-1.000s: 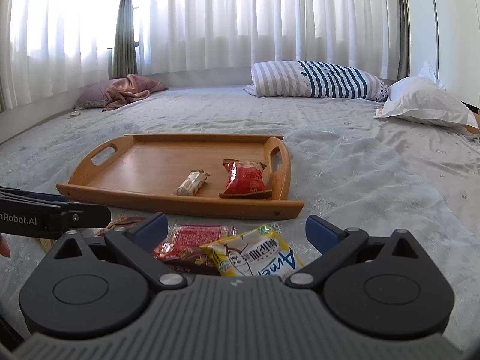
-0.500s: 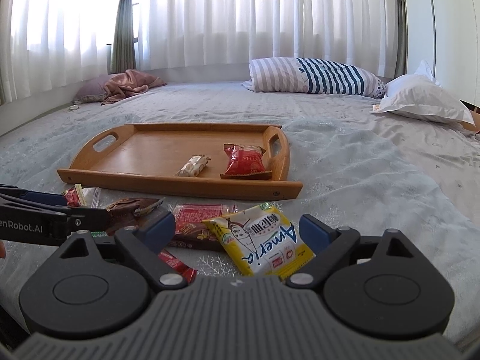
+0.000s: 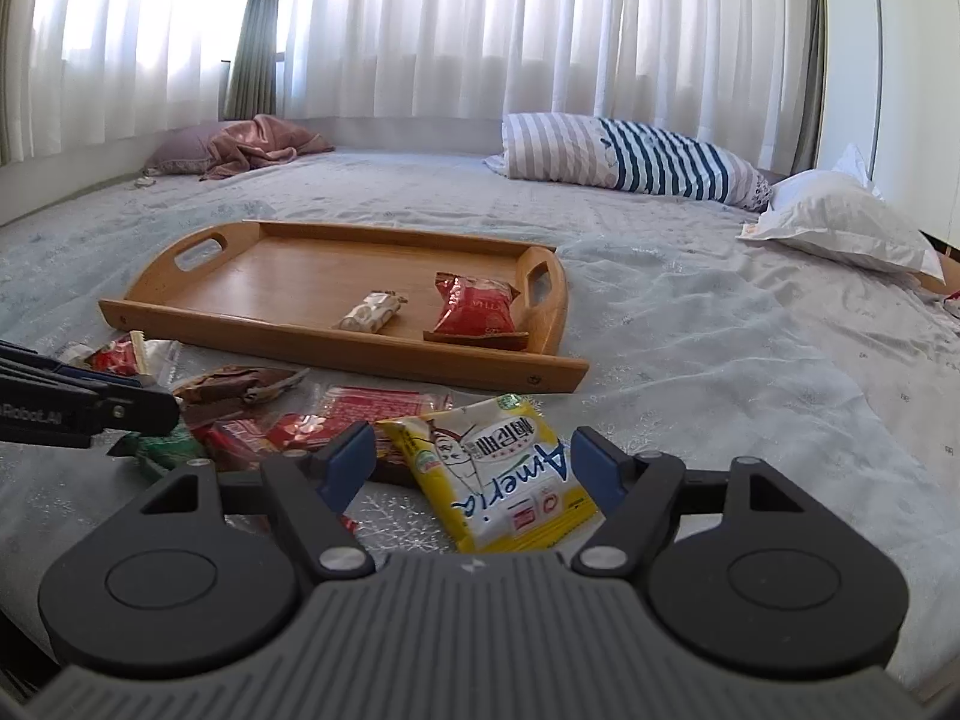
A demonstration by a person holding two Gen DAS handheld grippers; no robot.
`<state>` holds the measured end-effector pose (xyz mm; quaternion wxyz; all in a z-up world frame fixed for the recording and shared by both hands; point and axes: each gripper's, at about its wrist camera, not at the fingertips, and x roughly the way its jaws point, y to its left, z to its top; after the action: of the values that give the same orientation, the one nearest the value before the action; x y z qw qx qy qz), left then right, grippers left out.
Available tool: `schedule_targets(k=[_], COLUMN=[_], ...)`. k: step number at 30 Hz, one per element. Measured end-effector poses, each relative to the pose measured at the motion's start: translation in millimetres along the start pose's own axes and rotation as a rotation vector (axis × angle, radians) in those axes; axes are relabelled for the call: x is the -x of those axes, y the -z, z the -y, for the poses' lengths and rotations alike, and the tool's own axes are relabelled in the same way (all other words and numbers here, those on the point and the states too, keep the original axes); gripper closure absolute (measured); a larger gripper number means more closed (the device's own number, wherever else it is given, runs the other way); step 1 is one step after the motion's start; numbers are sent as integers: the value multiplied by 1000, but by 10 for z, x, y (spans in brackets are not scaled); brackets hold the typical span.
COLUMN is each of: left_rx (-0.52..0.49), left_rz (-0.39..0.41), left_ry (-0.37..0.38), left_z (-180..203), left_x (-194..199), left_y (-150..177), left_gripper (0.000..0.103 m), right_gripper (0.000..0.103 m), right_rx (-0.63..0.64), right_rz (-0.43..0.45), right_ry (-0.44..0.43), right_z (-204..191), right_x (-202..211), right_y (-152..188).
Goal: Organize snacks
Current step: 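Grasp the yellow America bag with the right tool while the left tool grasps the green pea bag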
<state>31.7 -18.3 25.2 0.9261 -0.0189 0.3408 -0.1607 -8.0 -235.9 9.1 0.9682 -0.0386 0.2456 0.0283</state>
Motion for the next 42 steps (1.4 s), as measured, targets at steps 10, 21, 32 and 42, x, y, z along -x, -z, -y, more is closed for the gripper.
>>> schedule_targets(k=[10, 21, 32, 42], left_rx=[-30, -71, -81, -72], left_rz=[-3, -24, -49, -50], left_ry=[2, -1, -12, -25], left_z=[124, 239, 274, 244], left_x=[74, -51, -109, -76], left_y=[71, 131, 173, 167], left_gripper=[54, 36, 36, 54], right_gripper=[12, 13, 13, 31], right_rx=[53, 54, 8, -49], right_rz=[-32, -57, -48, -74], right_ry=[-14, -42, -54, -73], right_z=[145, 146, 243, 273], right_x=[-162, -277, -322, -343], right_y=[2, 21, 7, 28])
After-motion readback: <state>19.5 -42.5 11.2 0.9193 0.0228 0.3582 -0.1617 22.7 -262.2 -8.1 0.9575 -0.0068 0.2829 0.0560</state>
